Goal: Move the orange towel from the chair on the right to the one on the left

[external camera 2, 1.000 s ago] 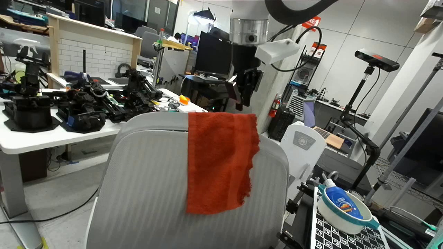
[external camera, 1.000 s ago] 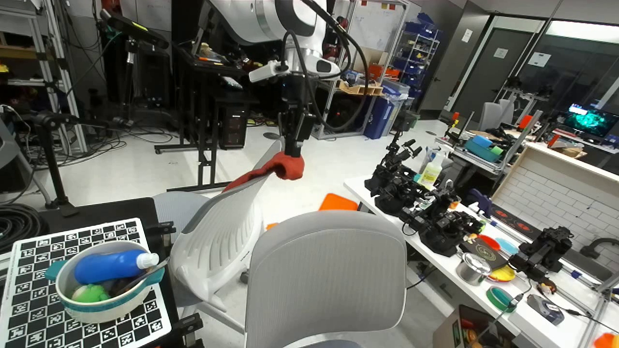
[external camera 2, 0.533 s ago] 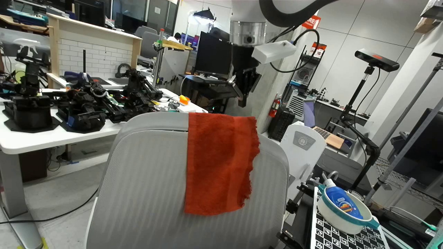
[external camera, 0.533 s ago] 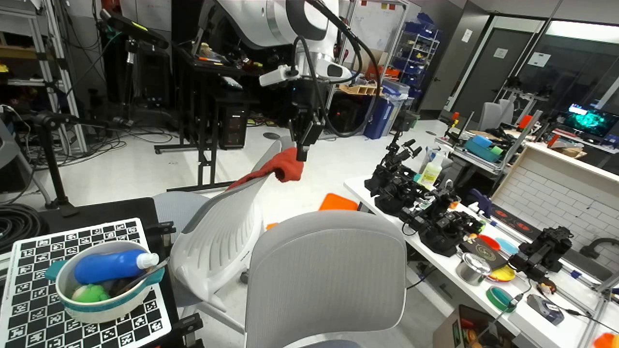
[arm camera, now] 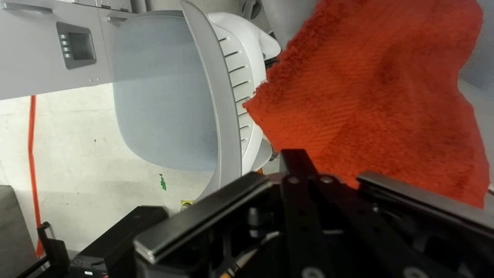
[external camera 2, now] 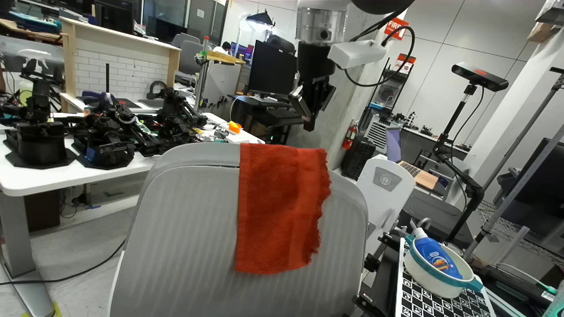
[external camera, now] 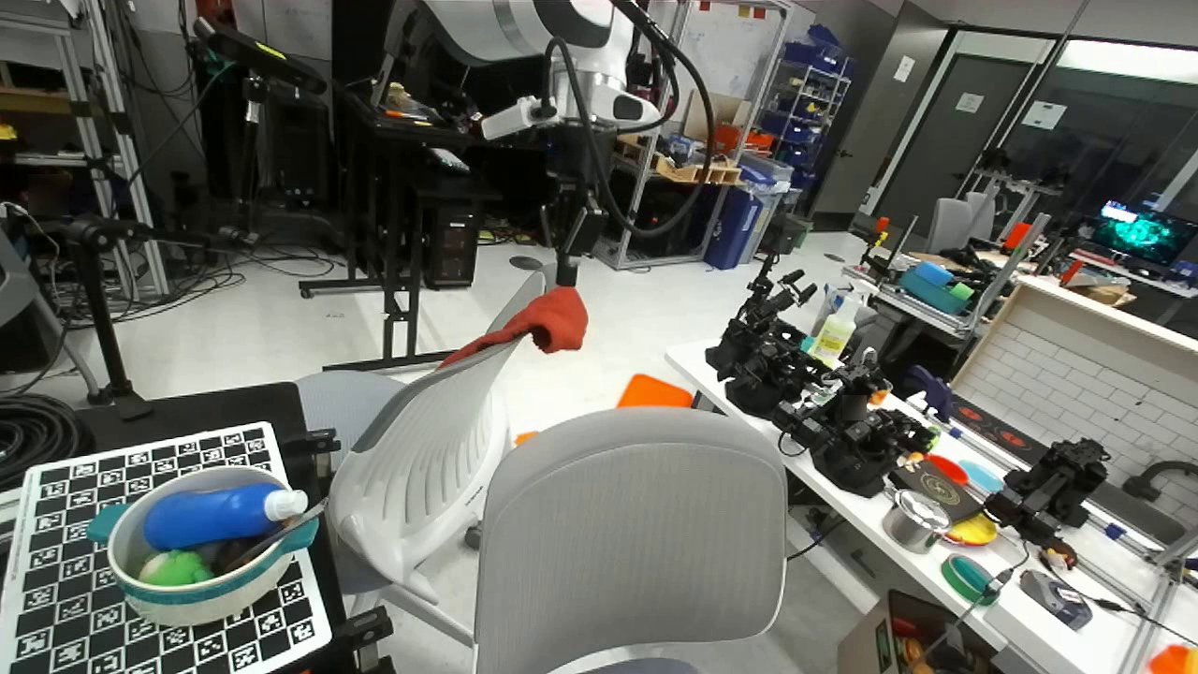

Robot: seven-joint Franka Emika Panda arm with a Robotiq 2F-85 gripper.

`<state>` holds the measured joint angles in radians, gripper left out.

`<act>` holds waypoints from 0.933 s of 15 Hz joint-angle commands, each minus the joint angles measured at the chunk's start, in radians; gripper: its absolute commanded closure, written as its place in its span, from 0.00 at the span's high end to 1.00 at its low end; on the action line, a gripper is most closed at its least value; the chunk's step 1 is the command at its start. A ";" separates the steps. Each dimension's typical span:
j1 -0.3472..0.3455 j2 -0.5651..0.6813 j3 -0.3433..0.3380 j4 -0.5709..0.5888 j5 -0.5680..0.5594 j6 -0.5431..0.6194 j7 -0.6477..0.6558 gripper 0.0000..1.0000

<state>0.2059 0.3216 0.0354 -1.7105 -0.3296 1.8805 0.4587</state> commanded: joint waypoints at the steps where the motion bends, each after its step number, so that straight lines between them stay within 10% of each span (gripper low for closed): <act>1: 0.002 -0.109 0.004 -0.143 -0.004 0.032 0.020 0.34; 10: -0.023 -0.305 0.022 -0.435 -0.019 0.248 0.010 0.98; 14: -0.045 -0.337 0.019 -0.541 -0.049 0.499 -0.024 1.00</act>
<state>0.1983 0.0331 0.0373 -2.1612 -0.3561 2.2308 0.4620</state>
